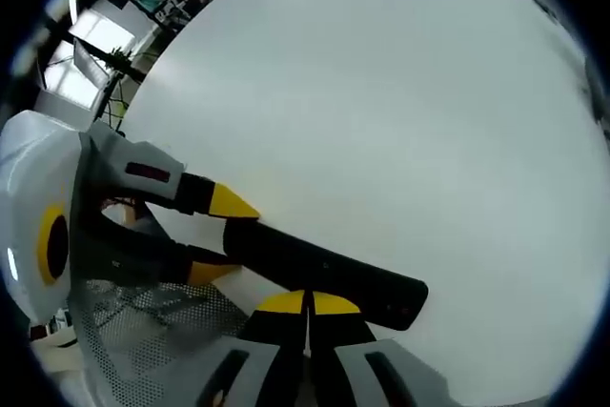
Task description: Press the specified remote control buttons in sequence, fully releasing each button before pressing the next.
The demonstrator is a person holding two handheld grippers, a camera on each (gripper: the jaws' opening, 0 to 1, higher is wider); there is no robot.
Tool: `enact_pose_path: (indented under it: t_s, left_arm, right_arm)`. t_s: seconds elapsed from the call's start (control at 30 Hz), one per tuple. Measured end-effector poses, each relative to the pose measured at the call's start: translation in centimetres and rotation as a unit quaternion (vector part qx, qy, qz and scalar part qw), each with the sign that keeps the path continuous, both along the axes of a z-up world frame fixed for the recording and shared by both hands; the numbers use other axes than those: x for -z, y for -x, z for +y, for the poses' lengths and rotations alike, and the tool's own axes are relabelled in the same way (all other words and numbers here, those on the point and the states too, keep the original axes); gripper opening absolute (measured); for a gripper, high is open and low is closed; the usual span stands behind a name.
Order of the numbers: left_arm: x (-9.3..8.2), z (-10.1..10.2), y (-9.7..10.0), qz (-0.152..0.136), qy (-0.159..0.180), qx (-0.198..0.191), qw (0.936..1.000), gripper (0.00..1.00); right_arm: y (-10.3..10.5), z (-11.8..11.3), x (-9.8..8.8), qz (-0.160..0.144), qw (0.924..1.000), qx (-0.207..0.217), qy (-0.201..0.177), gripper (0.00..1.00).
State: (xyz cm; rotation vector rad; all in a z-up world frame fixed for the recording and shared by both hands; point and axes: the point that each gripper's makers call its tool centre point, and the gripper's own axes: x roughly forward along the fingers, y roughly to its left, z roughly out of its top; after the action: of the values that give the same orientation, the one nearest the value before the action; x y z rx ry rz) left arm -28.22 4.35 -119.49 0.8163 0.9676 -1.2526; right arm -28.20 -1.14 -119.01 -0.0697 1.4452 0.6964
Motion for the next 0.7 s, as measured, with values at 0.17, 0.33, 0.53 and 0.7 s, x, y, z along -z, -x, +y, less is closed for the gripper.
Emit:
enact_pose_path:
  t_s: [0.17,0.33,0.53,0.7]
  left_arm:
    - [0.0,0.0,-0.1,0.004,0.007,0.001,1.0000,0.24]
    - [0.1,-0.2,-0.1,0.004,-0.010,0.012,0.9999,0.24]
    - [0.1,-0.1,0.0,0.003,-0.019,0.010,0.9998,0.25]
    - [0.0,-0.1,0.1,0.003,-0.025,0.010,0.9996,0.25]
  right_arm:
    - [0.0,0.1,-0.1,0.000,1.0000,-0.007,-0.007,0.00]
    - [0.1,0.2,-0.3,0.003,0.9999,-0.016,0.004,0.00]
    - [-0.7,1.1,-1.5,-0.012,0.9993,0.009,-0.033,0.00]
    - [-1.4,1.2,-1.5,-0.019,0.9989,0.018,-0.039,0.00]
